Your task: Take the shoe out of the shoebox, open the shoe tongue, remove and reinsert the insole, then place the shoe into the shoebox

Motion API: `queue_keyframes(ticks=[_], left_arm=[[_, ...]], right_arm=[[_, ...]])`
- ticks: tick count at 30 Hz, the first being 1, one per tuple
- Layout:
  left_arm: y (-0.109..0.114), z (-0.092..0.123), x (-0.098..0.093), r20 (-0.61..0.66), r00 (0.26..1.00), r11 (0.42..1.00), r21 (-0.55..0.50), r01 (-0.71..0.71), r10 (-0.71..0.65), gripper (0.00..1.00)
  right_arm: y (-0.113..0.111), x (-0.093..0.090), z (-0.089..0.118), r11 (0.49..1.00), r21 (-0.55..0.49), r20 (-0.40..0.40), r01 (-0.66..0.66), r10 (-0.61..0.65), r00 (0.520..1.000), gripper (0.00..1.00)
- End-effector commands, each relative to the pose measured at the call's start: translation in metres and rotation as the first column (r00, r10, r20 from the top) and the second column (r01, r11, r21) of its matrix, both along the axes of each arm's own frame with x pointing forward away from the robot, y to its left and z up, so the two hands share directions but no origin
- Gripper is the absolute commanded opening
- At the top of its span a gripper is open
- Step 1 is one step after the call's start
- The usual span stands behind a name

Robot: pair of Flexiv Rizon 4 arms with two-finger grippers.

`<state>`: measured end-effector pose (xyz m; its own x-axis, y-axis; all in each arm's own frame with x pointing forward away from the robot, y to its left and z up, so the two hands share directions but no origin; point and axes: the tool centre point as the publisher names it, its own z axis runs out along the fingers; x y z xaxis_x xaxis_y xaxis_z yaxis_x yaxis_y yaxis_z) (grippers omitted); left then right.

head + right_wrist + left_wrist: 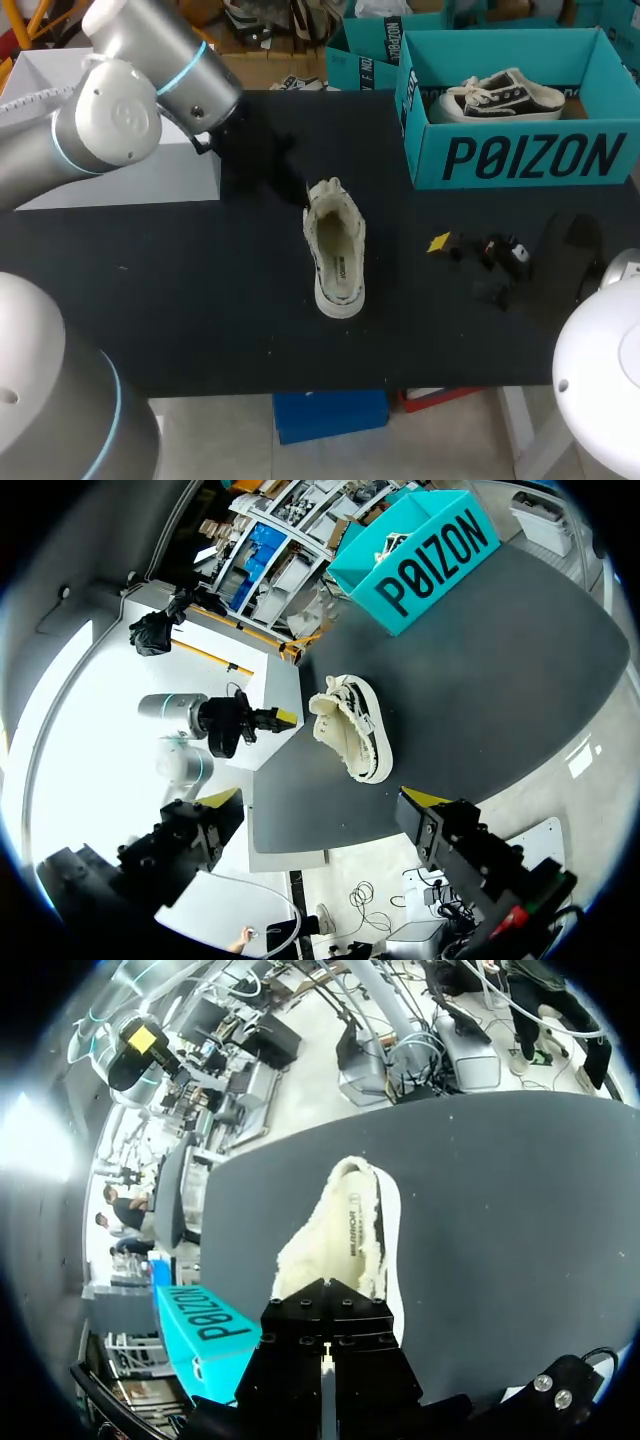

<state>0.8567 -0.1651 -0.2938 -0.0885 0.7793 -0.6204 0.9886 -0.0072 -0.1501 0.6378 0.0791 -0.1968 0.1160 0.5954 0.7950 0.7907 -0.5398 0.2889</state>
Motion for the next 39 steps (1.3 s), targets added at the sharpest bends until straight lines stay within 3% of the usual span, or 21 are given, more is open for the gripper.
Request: queue_keyframes(ticks=[1,9,23,31,39], left_arm=[[-0.002,-0.004,0.009,-0.001,0.999,0.998,-0.048,-0.044,0.044,0.0],[-0.014,-0.012,0.034,-0.004,0.995,0.991,-0.085,-0.101,0.101,0.0],[-0.034,-0.031,0.056,-0.022,0.993,0.991,-0.074,-0.115,0.113,0.0],[-0.042,-0.033,0.045,-0.044,0.995,0.991,-0.092,-0.094,0.091,0.0],[-0.033,-0.043,0.022,-0.09,0.992,0.99,-0.105,-0.097,0.087,0.0]], right_arm=[[-0.005,-0.001,-0.002,0.993,0.035,-0.083,-0.108,0.111,0.99,1.0],[-0.005,-0.001,-0.002,0.993,0.035,-0.083,-0.108,0.111,0.99,1.0],[-0.005,-0.001,-0.002,0.993,0.035,-0.083,-0.108,0.111,0.99,1.0],[-0.005,-0.001,-0.002,0.993,0.035,-0.083,-0.108,0.111,0.99,1.0],[-0.005,-0.001,-0.002,0.993,0.035,-0.083,-0.108,0.111,0.99,1.0]])
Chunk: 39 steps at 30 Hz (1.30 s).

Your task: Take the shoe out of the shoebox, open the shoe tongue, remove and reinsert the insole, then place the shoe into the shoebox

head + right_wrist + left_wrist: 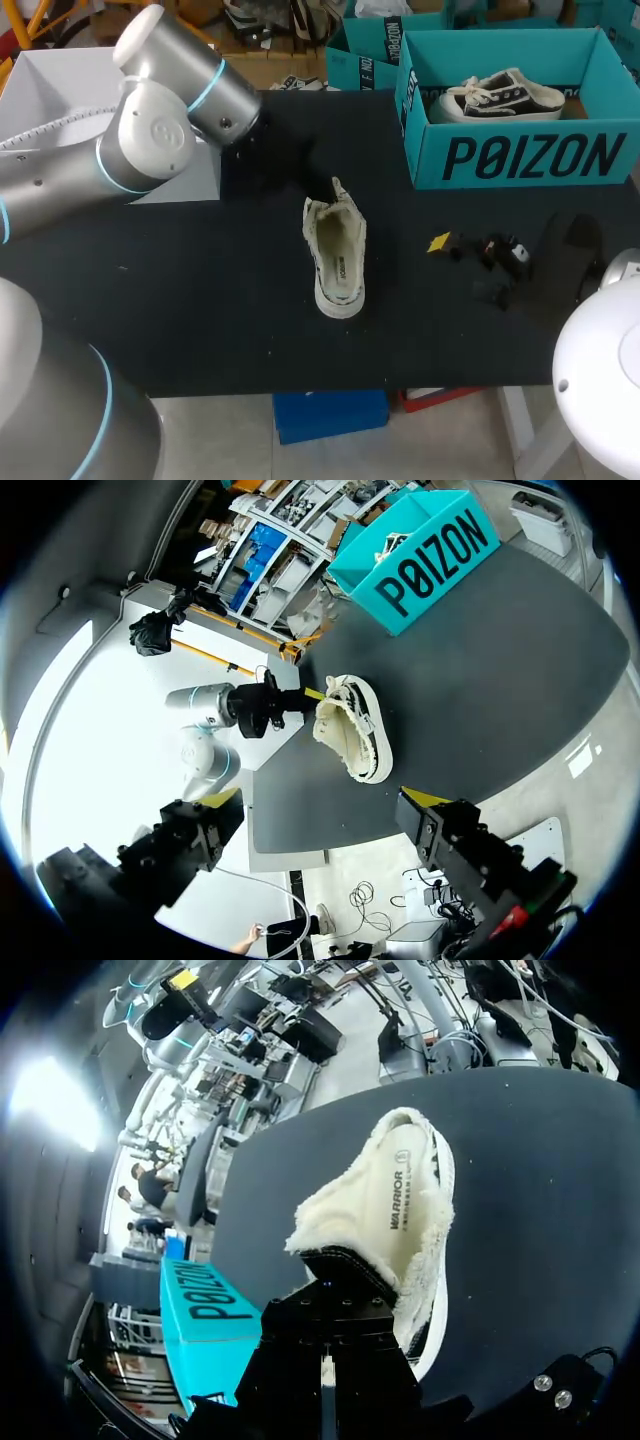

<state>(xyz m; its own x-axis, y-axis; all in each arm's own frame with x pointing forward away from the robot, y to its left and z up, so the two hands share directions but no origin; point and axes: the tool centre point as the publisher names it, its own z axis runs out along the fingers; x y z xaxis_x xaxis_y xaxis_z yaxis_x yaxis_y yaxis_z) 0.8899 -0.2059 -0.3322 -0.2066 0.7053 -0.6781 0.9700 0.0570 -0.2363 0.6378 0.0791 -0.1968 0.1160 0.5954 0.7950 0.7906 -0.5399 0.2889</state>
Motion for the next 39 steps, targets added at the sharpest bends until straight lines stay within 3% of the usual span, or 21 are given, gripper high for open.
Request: queue_keyframes(ticks=[1,13,23,27,39], left_arm=[[0.01,-0.007,-0.013,-0.005,1.0,1.0,-0.016,-0.01,0.01,0.0],[0.009,-0.017,-0.025,-0.044,0.999,1.0,-0.011,0.0,0.0,0.0],[0.038,0.015,-0.021,-0.008,1.0,1.0,0.022,0.016,-0.015,0.0],[0.043,0.017,-0.013,0.001,1.0,1.0,0.026,0.002,-0.002,0.0],[0.001,0.006,0.002,-0.004,1.0,1.0,-0.001,0.007,-0.007,0.0]], right_arm=[[-0.005,-0.001,-0.002,0.993,0.035,-0.083,-0.108,0.111,0.99,1.0],[-0.005,-0.001,-0.002,0.993,0.035,-0.083,-0.108,0.111,0.99,1.0],[-0.005,-0.001,-0.002,0.993,0.035,-0.083,-0.108,0.111,0.99,1.0],[-0.005,-0.001,-0.002,0.993,0.035,-0.083,-0.108,0.111,0.99,1.0],[-0.005,-0.001,-0.002,0.993,0.035,-0.083,-0.108,0.111,0.99,1.0]])
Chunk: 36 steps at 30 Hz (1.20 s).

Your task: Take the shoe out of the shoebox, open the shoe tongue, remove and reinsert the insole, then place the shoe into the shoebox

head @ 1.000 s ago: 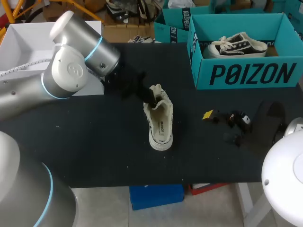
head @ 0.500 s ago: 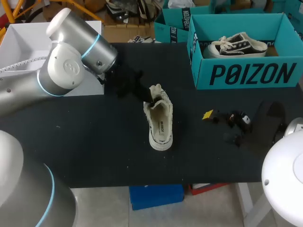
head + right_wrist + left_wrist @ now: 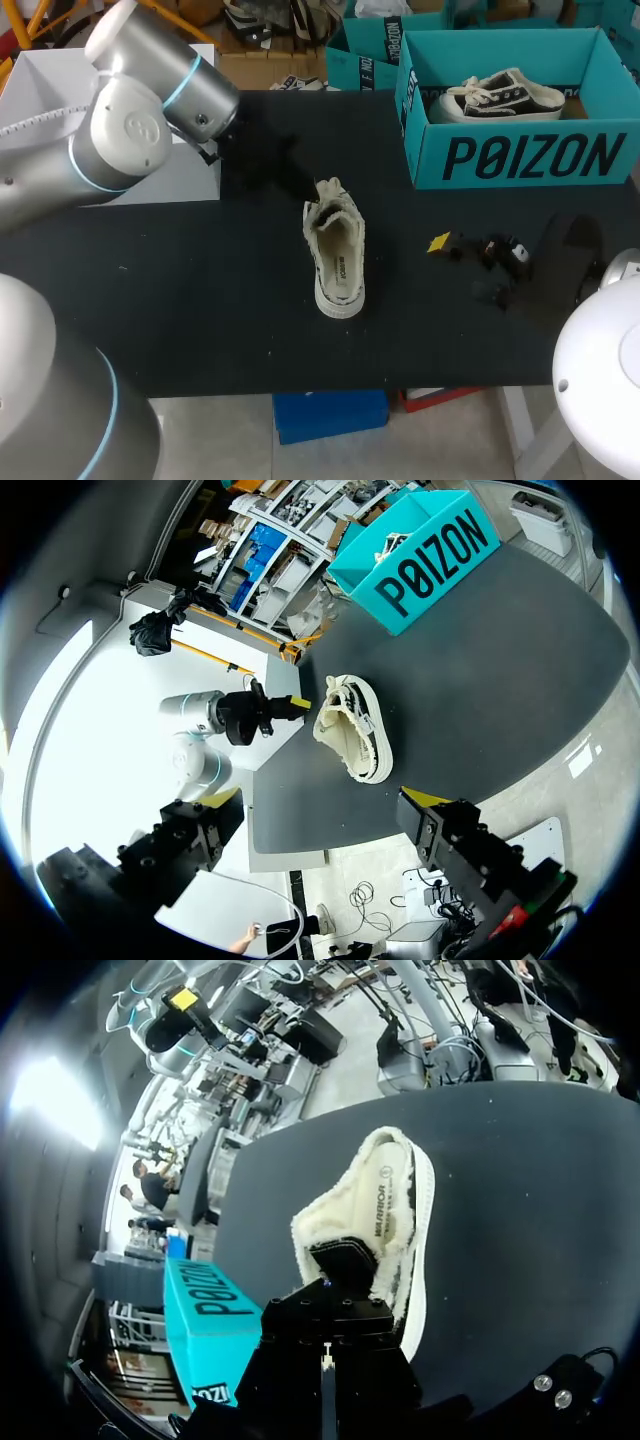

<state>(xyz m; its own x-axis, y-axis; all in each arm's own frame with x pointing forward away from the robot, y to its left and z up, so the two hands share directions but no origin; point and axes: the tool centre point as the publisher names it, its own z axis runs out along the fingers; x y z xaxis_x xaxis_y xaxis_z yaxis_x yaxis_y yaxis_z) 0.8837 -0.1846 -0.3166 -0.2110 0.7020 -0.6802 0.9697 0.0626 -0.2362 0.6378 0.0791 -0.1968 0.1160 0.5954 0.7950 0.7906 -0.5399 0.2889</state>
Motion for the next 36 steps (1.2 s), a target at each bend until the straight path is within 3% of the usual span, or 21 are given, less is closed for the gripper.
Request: queue_keyframes(ticks=[1,11,26,36], left_arm=[[-0.024,-0.01,0.009,-0.005,1.0,1.0,0.002,0.018,-0.018,0.0],[-0.041,-0.009,0.008,0.005,0.999,0.999,0.008,0.044,-0.044,0.0],[-0.011,-0.035,-0.025,-0.061,0.998,0.999,0.026,0.035,-0.033,0.0],[-0.017,-0.045,-0.033,-0.092,0.995,0.999,0.028,0.044,-0.041,0.0]], right_arm=[[-0.005,-0.001,-0.002,0.993,0.035,-0.083,-0.108,0.111,0.99,1.0],[-0.005,-0.001,-0.002,0.993,0.035,-0.083,-0.108,0.111,0.99,1.0],[-0.005,-0.001,-0.002,0.993,0.035,-0.083,-0.108,0.111,0.99,1.0],[-0.005,-0.001,-0.002,0.993,0.035,-0.083,-0.108,0.111,0.99,1.0]])
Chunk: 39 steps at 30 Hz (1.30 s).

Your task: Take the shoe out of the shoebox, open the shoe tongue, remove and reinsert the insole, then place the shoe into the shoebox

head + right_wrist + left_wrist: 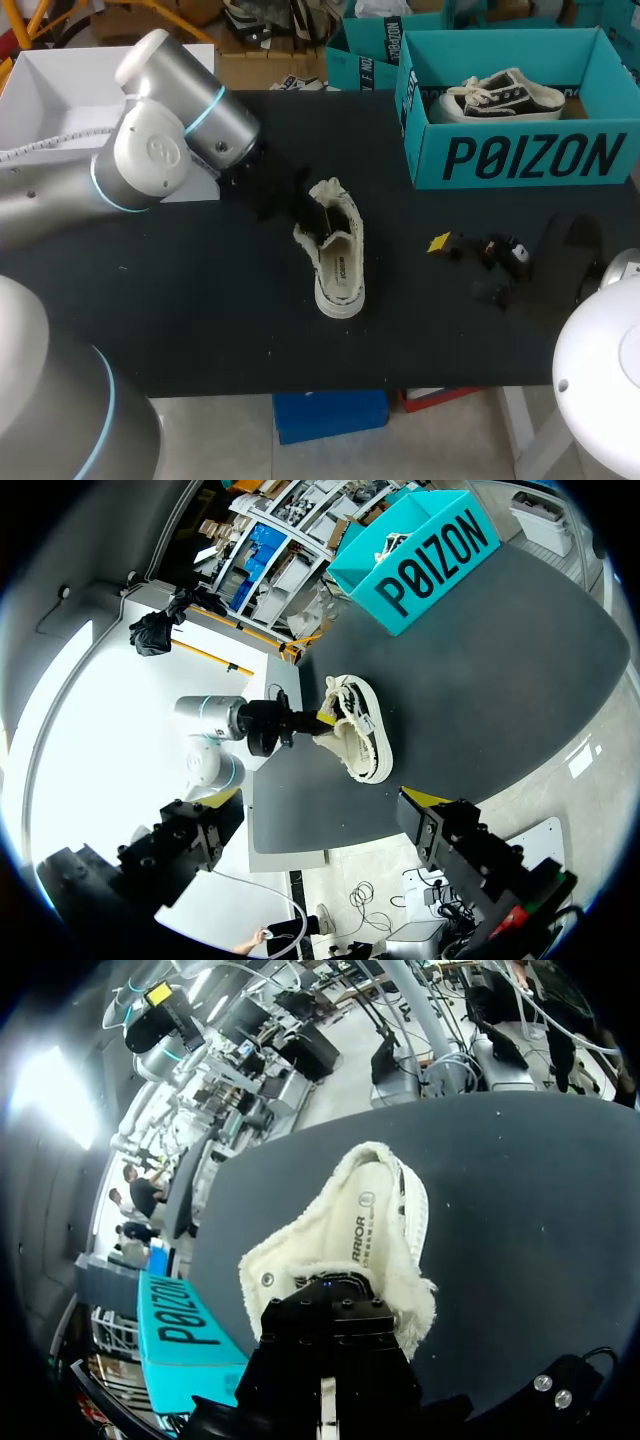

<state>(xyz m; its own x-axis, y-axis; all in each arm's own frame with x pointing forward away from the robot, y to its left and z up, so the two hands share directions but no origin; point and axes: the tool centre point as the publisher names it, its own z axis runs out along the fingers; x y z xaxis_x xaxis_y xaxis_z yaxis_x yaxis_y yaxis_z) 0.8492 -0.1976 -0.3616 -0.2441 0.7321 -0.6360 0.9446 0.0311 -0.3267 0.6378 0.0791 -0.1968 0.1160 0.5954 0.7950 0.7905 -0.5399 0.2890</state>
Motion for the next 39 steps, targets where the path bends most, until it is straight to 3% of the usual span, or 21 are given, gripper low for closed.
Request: queue_keyframes(ticks=[1,7,13,18,19,22,24,25,26,39], left_arm=[[-0.004,0.003,0.004,0.011,1.0,1.0,-0.003,0.004,-0.004,0.0],[0.002,0.028,0.015,0.054,0.999,1.0,-0.004,0.001,-0.001,0.0],[0.015,0.057,0.013,0.089,0.996,1.0,0.014,0.009,-0.011,0.0],[0.032,0.068,0.01,0.093,0.995,0.997,0.073,0.014,-0.021,0.02],[0.036,0.068,0.008,0.092,0.996,0.996,0.087,0.015,-0.023,0.3],[0.047,0.067,0.006,0.093,0.996,0.993,0.115,0.009,-0.02,0.45],[0.052,0.062,0.003,0.089,0.996,0.991,0.137,0.012,-0.024,0.81],[0.054,0.06,0.001,0.089,0.996,0.99,0.139,0.011,-0.023,0.95],[0.056,0.058,-0.001,0.086,0.996,0.99,0.143,0.009,-0.022,1.0],[0.057,0.034,-0.005,0.13,0.988,0.964,0.261,0.046,-0.083,1.0]], right_arm=[[-0.005,-0.001,-0.002,0.993,0.035,-0.083,-0.108,0.111,0.99,1.0],[-0.005,-0.001,-0.002,0.993,0.035,-0.083,-0.108,0.111,0.99,1.0],[-0.005,-0.001,-0.002,0.993,0.035,-0.083,-0.108,0.111,0.99,1.0],[-0.005,-0.001,-0.002,0.993,0.035,-0.083,-0.108,0.111,0.99,1.0],[-0.005,-0.001,-0.002,0.993,0.035,-0.083,-0.108,0.111,0.99,1.0],[-0.005,-0.001,-0.002,0.993,0.035,-0.083,-0.108,0.111,0.99,1.0],[-0.005,-0.001,-0.002,0.993,0.035,-0.083,-0.108,0.111,0.99,1.0],[-0.005,-0.001,-0.002,0.993,0.035,-0.083,-0.108,0.111,0.99,1.0],[-0.005,-0.001,-0.002,0.993,0.035,-0.083,-0.108,0.111,0.99,1.0],[-0.005,-0.001,-0.002,0.993,0.035,-0.083,-0.108,0.111,0.99,1.0]])
